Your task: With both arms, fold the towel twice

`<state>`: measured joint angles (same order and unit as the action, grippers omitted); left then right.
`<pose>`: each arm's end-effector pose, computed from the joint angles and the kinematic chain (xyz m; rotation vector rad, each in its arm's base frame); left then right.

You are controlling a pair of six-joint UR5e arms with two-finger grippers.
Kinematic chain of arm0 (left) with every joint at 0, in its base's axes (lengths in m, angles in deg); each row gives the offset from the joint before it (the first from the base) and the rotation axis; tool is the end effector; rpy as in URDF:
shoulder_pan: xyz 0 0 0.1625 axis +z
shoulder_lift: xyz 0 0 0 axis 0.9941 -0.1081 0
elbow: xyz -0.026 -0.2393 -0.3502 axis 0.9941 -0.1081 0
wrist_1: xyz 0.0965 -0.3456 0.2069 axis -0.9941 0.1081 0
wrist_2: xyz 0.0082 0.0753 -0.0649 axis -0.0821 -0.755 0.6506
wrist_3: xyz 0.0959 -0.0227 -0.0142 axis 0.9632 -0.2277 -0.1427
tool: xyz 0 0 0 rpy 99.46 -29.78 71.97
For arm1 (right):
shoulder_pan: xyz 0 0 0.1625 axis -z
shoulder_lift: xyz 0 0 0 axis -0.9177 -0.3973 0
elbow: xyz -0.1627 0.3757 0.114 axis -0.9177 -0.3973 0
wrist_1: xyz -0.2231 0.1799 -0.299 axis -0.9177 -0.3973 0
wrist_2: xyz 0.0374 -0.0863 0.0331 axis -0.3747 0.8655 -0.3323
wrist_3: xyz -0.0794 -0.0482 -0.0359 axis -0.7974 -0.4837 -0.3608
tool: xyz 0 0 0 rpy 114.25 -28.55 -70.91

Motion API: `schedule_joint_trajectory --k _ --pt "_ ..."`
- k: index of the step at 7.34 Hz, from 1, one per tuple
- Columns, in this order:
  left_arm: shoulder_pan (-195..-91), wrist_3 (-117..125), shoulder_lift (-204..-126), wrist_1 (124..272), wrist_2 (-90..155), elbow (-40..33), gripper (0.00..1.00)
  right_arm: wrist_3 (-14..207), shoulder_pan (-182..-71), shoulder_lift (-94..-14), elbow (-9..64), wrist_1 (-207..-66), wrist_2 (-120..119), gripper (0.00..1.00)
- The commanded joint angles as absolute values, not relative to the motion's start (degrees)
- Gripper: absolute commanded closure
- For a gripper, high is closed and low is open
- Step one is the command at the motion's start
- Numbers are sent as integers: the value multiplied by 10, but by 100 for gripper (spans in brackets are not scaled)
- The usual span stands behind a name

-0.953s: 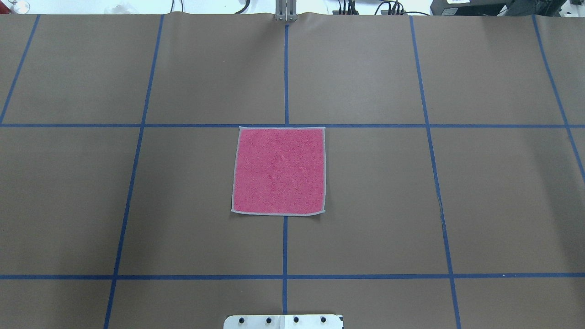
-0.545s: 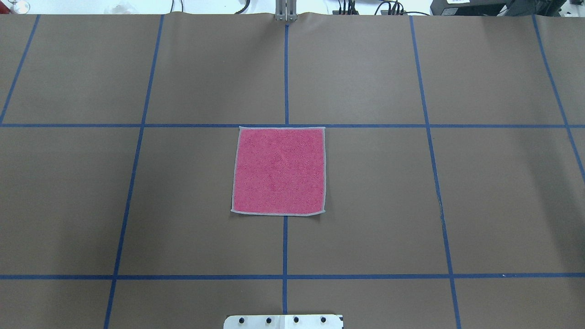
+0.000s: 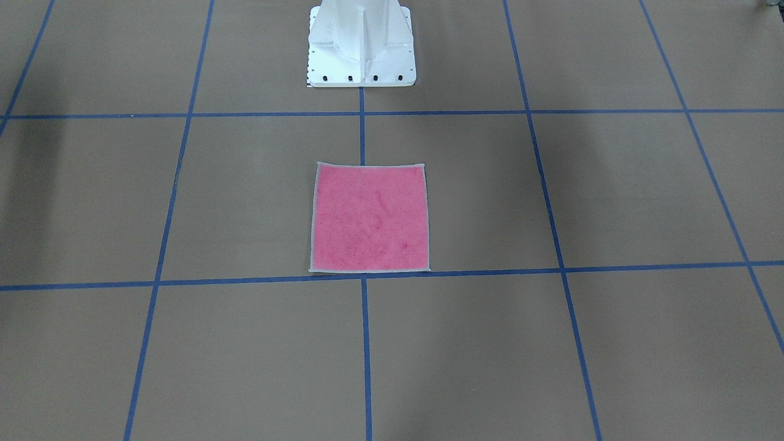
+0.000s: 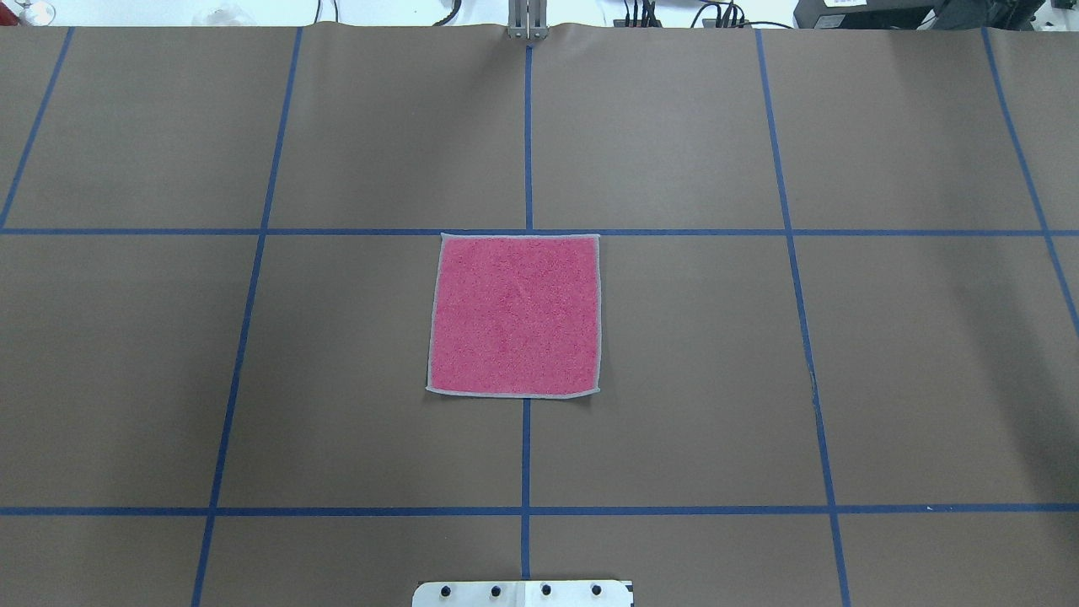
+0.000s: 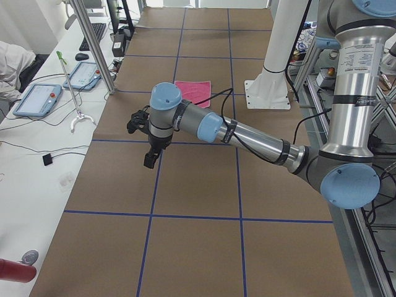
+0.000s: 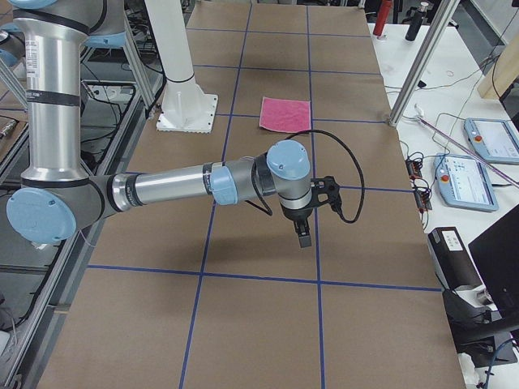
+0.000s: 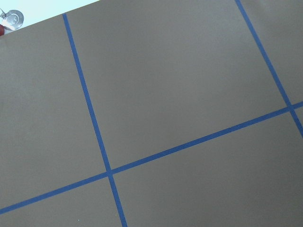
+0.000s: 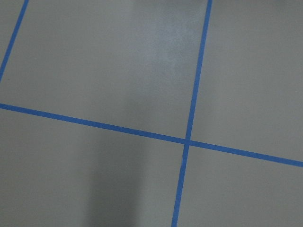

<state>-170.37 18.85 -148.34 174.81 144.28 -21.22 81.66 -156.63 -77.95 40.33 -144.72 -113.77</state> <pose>-0.0345 -0.5101 0.4673 0.3927 0.7587 0.2223 0.0617 -0.4730 0.5413 0.2703 -0.8049 -0.0932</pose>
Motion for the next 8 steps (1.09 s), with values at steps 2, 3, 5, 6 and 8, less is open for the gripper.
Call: schedule_joint_trajectory --k 2,3,5,6,8 --pt "-1645 75 -1491 1823 1468 -223 0 986 -1488 -779 458 -1404 -1144 0" --pt "-1592 -24 -1492 1880 1469 -223 0 1096 -1457 -781 458 -1319 -1144 0" --pt "-1510 -231 -1493 1999 1463 -222 0 1294 -1373 -779 470 -1217 -1126 0" --pt "-1482 -318 -1495 2025 1454 -222 0 1387 -1322 -774 502 -1212 -1081 0" --pt "-1418 -477 -1502 2089 1408 -223 0 1543 -1204 -743 535 -1212 -955 0"
